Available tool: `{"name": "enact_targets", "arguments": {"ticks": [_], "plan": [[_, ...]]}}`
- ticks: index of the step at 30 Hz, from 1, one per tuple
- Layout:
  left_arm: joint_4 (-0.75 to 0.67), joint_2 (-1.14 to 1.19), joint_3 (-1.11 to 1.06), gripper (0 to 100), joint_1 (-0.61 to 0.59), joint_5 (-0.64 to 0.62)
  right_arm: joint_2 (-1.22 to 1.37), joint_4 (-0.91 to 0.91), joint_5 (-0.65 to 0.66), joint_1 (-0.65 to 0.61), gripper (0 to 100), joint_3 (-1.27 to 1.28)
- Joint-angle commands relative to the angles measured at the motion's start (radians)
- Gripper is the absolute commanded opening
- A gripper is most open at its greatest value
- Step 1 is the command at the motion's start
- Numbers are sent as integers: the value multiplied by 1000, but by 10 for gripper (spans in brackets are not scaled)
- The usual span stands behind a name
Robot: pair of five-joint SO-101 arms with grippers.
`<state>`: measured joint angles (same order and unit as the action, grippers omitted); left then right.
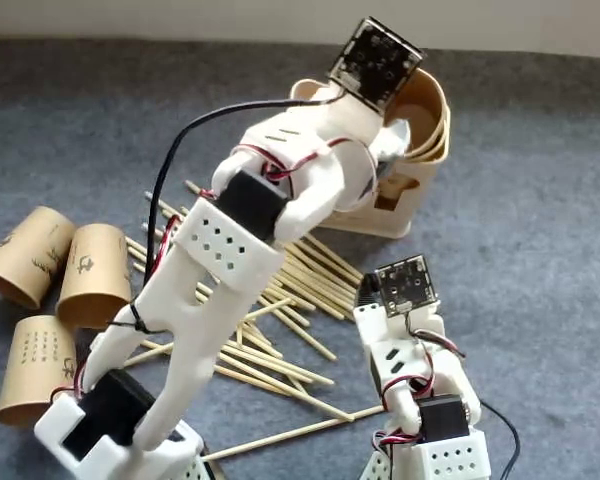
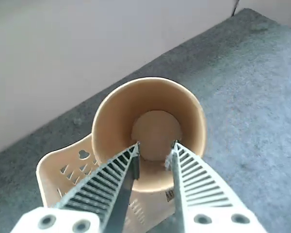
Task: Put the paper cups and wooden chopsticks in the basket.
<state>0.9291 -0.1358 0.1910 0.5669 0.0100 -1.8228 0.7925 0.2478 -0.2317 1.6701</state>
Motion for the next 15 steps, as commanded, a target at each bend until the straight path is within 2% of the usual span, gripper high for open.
{"name": "enact_targets", "arguments": {"ticks": [1,6,10,15], "plan": [[92,-114,58,111,53,-3,-5,-31,12,-7,10,99],[181,-134,56,111,47,3,-5,-31,12,-7,10,99],[247,-136,54,111,58,92,-5,-31,12,-7,10,99],[282,-127,47,111,47,97,-5,-31,12,-7,10,99]]}}
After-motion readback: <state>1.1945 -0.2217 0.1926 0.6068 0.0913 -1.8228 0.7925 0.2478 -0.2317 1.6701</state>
